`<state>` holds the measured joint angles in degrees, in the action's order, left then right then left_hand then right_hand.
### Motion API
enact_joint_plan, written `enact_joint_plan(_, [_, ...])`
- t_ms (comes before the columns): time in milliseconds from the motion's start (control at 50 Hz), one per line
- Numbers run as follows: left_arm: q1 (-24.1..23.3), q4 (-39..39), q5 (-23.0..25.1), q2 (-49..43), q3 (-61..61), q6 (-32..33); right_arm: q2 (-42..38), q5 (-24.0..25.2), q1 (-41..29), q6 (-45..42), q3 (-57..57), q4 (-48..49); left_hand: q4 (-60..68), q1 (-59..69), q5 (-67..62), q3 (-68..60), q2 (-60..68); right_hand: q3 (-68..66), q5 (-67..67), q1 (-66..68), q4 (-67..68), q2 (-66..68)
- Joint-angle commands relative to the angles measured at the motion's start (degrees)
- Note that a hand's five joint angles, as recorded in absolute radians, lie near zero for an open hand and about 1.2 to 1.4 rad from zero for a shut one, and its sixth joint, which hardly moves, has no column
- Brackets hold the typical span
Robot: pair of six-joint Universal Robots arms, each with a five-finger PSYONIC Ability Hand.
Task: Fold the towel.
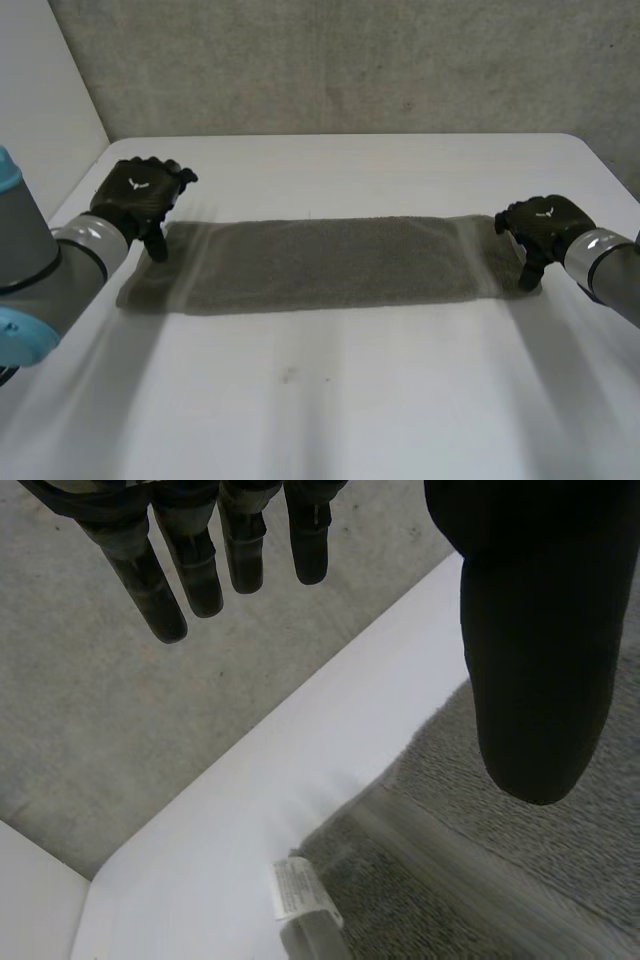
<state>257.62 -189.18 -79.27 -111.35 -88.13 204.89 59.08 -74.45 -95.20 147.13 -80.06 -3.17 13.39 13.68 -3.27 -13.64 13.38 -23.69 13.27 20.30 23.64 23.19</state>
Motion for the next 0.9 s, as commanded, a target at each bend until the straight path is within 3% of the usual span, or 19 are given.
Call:
enact_joint_plan(20, [-0.8,-3.4,0.0,0.7,-4.1,0.2,-5.7,3.1,2.0,-0.9,-0.9,5.4,1.2,0.9,-1.3,-0.9,1.2,-13.0,13.4,16.4,13.0,13.5])
enact_joint_plan(220, [-0.9,-3.6,-0.1,0.7,-5.2,0.2,-9.3,3.1,2.2,-1.2,0.5,6.0,1.0,0.7,-1.1,-0.8,1.0,-23.7,24.2,27.1,23.8,24.2])
enact_joint_plan(260, [-0.9,-3.6,-0.1,0.7,-5.3,0.1,-9.7,3.1,2.2,-1.6,0.7,6.6,1.0,0.7,-1.1,-0.8,1.0,-30.1,30.5,33.5,30.2,30.6])
enact_joint_plan(300, [-0.9,-3.6,-0.1,0.7,-5.4,0.0,-10.1,2.5,2.3,-3.0,1.0,8.3,0.9,0.6,-1.0,-0.6,0.9,-56.2,56.6,59.6,56.2,56.7])
enact_joint_plan(380, [-0.9,-4.0,-0.1,0.7,-5.6,0.0,-9.4,1.4,3.4,-4.2,1.0,10.5,0.9,0.6,-1.0,-0.6,0.9,-56.3,56.7,59.7,56.4,56.8])
enact_joint_plan(480, [-0.9,-4.1,-0.1,2.3,-6.2,0.0,-4.6,-4.6,7.1,-5.5,0.9,13.6,0.9,0.6,-1.0,-0.6,0.9,-56.3,56.7,59.7,56.4,56.8])
enact_joint_plan(540, [-0.9,-4.1,-0.1,3.2,-6.6,0.0,-3.9,-5.3,7.8,-6.6,1.1,14.2,0.9,0.6,-1.0,-0.6,0.9,-56.3,56.7,59.7,56.4,56.8])
enact_joint_plan(640, [-0.8,-4.3,-0.1,5.3,-8.4,0.0,-2.7,-7.9,10.8,-19.6,3.1,14.9,0.7,0.4,-0.8,-0.4,0.7,-56.3,56.7,59.7,56.4,56.8])
enact_joint_plan(700, [-0.8,-4.3,-0.1,6.1,-8.8,0.0,-2.2,-7.8,10.6,-21.9,3.4,14.9,0.7,0.4,-0.8,-0.4,0.7,-56.3,56.7,59.7,56.4,56.8])
enact_joint_plan(760, [-0.8,-4.3,-0.1,6.8,-9.5,0.0,-0.9,-6.9,8.8,-21.6,4.5,15.4,0.5,0.2,-0.6,-0.3,0.5,-56.3,56.7,59.7,56.4,56.8])
enact_joint_plan(820, [-0.8,-4.4,-0.1,7.5,-9.7,0.0,2.4,-5.2,2.6,-17.2,5.2,16.8,0.5,0.2,-0.6,-0.3,0.5,-56.3,56.7,59.7,56.4,56.8])
enact_joint_plan(900, [-0.9,-4.4,-0.2,8.3,-10.0,-0.1,3.7,1.8,-8.9,-12.3,4.6,20.6,0.5,0.2,-0.6,-0.3,0.5,-56.3,56.7,59.7,56.4,56.8])
